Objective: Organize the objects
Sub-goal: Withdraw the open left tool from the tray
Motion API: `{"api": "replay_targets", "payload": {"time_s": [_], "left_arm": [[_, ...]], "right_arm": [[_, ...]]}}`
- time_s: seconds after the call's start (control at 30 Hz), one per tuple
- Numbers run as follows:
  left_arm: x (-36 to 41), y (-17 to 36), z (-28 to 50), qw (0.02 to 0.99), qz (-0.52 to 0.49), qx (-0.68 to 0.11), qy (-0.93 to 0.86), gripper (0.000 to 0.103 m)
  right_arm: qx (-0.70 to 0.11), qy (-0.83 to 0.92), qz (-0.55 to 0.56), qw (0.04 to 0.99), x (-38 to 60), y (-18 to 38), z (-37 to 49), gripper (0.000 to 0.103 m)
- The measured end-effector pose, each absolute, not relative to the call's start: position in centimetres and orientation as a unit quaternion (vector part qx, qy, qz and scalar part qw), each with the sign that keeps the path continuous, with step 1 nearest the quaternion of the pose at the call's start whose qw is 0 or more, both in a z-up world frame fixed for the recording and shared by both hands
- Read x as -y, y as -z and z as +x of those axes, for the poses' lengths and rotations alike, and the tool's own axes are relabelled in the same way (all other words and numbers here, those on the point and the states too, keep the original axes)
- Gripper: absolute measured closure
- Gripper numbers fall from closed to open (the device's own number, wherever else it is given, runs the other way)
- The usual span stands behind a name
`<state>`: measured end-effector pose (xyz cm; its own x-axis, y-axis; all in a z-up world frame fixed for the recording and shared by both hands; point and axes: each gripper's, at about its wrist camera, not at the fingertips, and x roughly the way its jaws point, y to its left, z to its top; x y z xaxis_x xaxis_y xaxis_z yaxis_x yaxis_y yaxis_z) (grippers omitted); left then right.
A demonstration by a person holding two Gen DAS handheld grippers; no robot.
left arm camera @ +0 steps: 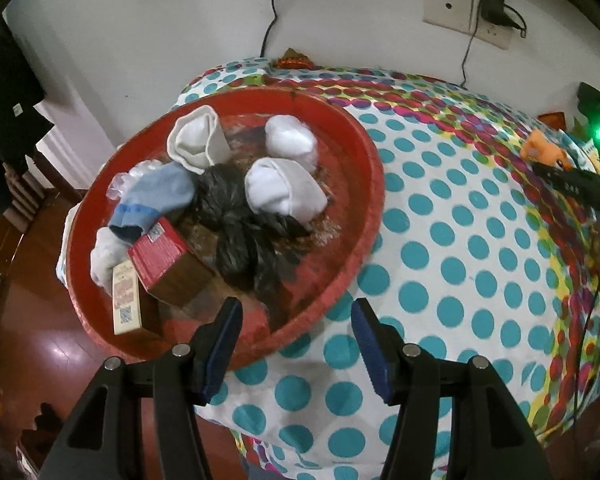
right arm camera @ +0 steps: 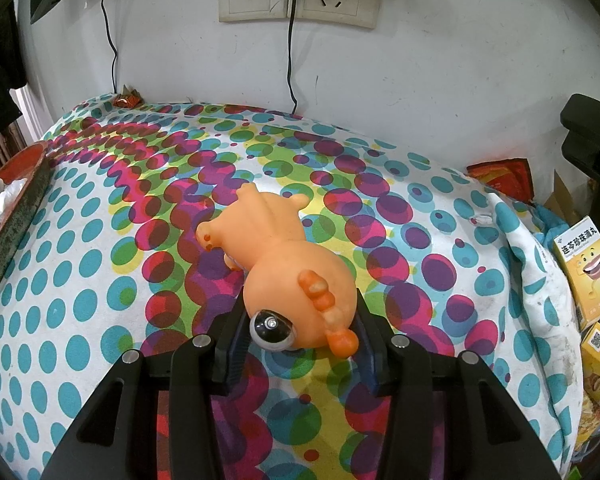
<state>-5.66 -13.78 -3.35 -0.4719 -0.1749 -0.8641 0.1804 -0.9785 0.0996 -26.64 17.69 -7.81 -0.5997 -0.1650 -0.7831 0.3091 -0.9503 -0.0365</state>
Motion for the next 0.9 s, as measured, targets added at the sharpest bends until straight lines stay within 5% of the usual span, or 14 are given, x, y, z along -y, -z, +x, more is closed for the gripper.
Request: {"api": "replay_targets", "payload": {"time_s": [0.9], "left_arm": [[17.1,3.1,-3.2,0.152,0.493,-0.033,0.856,0.045]], "right_arm": [[-0.099,0.880,0.443,0.142,-13.9,7.2,-23.6,0.062]]}}
